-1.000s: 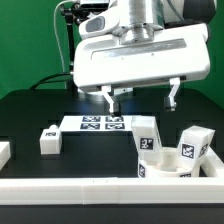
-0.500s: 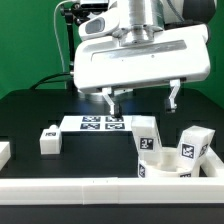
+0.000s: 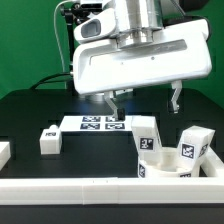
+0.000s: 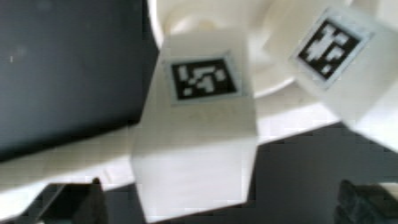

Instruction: Assemble stool

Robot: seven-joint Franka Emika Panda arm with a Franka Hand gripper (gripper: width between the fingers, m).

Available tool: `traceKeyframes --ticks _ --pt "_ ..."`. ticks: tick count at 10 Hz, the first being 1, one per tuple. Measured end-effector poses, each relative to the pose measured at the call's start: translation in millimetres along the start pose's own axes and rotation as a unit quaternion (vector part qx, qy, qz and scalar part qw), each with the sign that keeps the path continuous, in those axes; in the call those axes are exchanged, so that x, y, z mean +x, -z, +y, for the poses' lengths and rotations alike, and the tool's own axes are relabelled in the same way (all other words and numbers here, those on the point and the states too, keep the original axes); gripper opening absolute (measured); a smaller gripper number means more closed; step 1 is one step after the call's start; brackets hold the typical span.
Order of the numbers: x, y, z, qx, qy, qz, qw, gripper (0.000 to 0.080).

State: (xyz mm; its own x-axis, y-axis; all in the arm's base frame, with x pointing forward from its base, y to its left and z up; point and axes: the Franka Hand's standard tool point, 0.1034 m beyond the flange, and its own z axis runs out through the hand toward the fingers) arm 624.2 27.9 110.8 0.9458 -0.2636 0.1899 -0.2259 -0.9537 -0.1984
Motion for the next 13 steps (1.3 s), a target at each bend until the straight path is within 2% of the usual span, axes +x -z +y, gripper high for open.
traceKeyframes --ticks 4,8,10,12,13 --pt "-9.9 1.4 -2.6 0.015 -0.003 -0.118 0.993 0.0649" --pt "-6.2 -1.2 -0.9 0.016 0.010 -0.118 0.993 0.0649" --pt "-5.4 -2.5 4.9 0.024 0.092 -0.116 0.989 0.0649" --pt "-2.0 -4.4 9.7 0.030 0.223 -0.103 0.969 0.0649" --pt "-2.8 -5.6 8.9 0.031 0.247 -0.103 0.963 0.0649"
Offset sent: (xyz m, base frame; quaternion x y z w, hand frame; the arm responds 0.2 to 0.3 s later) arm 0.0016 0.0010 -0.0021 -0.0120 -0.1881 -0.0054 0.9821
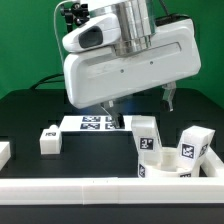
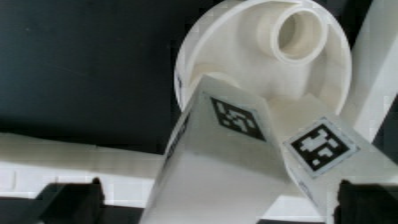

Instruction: Assemble stool

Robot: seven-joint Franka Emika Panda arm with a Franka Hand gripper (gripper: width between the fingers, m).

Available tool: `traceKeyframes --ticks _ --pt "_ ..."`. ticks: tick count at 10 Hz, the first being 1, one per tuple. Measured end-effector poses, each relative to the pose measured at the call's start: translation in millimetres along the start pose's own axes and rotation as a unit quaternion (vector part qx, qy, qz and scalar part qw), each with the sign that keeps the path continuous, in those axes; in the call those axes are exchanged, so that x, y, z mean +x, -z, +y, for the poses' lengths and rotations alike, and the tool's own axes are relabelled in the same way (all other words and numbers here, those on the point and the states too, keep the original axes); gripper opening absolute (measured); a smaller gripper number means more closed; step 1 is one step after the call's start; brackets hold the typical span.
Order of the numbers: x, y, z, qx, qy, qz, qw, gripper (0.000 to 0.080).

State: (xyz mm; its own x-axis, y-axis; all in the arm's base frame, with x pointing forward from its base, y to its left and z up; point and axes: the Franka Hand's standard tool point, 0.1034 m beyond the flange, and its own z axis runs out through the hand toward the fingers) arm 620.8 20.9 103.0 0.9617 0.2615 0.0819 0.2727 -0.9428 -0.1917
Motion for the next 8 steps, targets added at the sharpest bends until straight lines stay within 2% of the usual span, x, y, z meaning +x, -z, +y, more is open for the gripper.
traceKeyframes --ticks 4,6,7,8 --pt "-2.3 0.5 5.1 -0.014 0.133 -0.011 0.991 0.0649" --pt "0.8 0.0 8.3 -0.029 0.246 -0.013 0.969 0.0649" --pt "2.4 -1.7 7.2 -0.031 0.279 -0.017 0.960 0.0649" --pt "4.3 -2.9 8.4 -0.037 0.343 -0.025 0.938 0.0649"
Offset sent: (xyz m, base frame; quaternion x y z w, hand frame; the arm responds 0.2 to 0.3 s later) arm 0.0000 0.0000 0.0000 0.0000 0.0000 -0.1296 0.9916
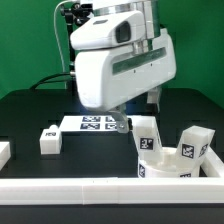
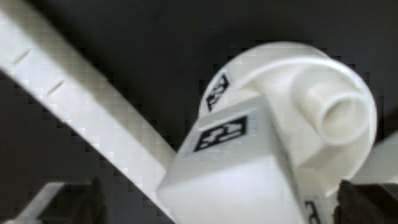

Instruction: Assemble stool

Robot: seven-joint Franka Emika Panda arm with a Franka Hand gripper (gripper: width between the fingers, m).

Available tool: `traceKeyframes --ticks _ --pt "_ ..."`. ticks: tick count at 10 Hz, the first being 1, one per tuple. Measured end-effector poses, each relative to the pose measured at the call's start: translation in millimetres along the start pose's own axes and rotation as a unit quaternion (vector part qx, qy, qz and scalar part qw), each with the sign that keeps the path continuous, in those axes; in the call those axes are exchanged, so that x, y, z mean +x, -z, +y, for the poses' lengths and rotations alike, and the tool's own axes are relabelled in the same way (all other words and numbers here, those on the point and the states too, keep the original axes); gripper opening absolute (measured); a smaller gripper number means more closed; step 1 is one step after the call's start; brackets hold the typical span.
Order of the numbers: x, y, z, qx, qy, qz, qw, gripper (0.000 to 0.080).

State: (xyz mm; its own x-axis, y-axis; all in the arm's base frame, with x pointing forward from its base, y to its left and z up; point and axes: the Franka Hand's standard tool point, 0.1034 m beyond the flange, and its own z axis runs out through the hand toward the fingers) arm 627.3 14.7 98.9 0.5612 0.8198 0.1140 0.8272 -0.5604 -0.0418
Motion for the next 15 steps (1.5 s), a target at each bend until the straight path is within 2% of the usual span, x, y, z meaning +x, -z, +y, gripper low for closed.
traceKeyframes --ticks 4,5,6,7,8,9,10,11,12,13,14,15 --pt "14.0 -10.5 -7.3 -0.009 0.137 -0.029 0.990 0.0649" --pt "34.0 -25.6 -8.7 -0.008 0.158 -0.030 0.987 0.0649" --pt "34.6 -25.8 -4.4 -0.010 0.166 -0.029 0.986 0.0649" --pt "10.7 -6.1 -4.3 -0.014 0.150 -0.034 0.988 0.0649" --pt "2.4 -1.0 -15.0 -0.011 0.143 -0.038 0.989 0.0540" --pt "9.0 -5.3 -11.5 -0.013 0.146 -0.036 0.989 0.0540" --pt "7.9 -4.4 -9.8 -0.014 0.144 -0.036 0.989 0.0331" --pt "7.5 -1.5 -7.6 -0.017 0.143 -0.035 0.989 0.0182" --pt "7.5 1.0 -5.4 -0.020 0.142 -0.033 0.989 0.0182" --pt "7.1 2.0 -4.2 -0.021 0.142 -0.033 0.989 0.0043" --pt "6.8 2.6 -3.5 -0.022 0.141 -0.033 0.989 0.0043" --pt "6.5 2.8 -3.1 -0.022 0.141 -0.033 0.989 0.0009"
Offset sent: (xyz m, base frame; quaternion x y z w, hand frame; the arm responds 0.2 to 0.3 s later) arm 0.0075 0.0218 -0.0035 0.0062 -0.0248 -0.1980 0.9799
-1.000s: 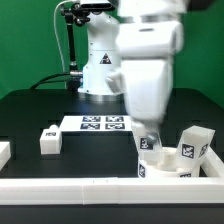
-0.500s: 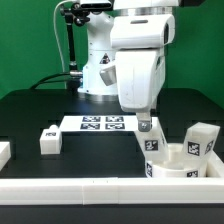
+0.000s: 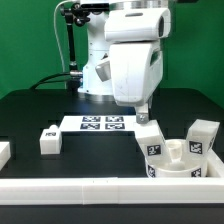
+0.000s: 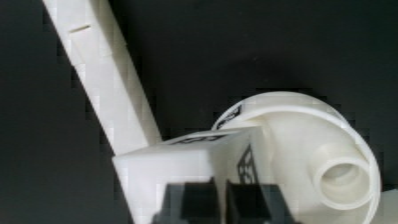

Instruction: Assemble stool

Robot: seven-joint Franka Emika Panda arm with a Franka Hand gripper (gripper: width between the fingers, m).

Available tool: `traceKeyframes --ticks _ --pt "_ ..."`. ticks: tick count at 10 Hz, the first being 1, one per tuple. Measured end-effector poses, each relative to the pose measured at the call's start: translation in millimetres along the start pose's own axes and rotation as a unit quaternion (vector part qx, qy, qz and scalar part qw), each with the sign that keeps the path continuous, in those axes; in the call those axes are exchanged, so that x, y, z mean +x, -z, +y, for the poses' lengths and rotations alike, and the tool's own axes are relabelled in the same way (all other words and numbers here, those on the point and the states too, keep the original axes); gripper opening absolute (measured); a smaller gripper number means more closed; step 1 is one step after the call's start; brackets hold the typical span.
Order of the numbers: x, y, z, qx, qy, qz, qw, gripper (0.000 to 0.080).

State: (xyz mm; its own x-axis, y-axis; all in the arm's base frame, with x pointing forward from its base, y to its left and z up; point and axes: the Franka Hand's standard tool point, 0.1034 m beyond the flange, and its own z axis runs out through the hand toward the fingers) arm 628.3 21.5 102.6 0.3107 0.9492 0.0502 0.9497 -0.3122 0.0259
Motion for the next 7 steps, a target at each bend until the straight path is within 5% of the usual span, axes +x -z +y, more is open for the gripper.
traceKeyframes --ticks 6,7 --pt "-0.4 3.2 1.2 0.000 0.001 -0.001 1.000 0.0020" --pt "0.4 4.5 2.4 -0.001 0.006 -0.003 1.000 0.0198"
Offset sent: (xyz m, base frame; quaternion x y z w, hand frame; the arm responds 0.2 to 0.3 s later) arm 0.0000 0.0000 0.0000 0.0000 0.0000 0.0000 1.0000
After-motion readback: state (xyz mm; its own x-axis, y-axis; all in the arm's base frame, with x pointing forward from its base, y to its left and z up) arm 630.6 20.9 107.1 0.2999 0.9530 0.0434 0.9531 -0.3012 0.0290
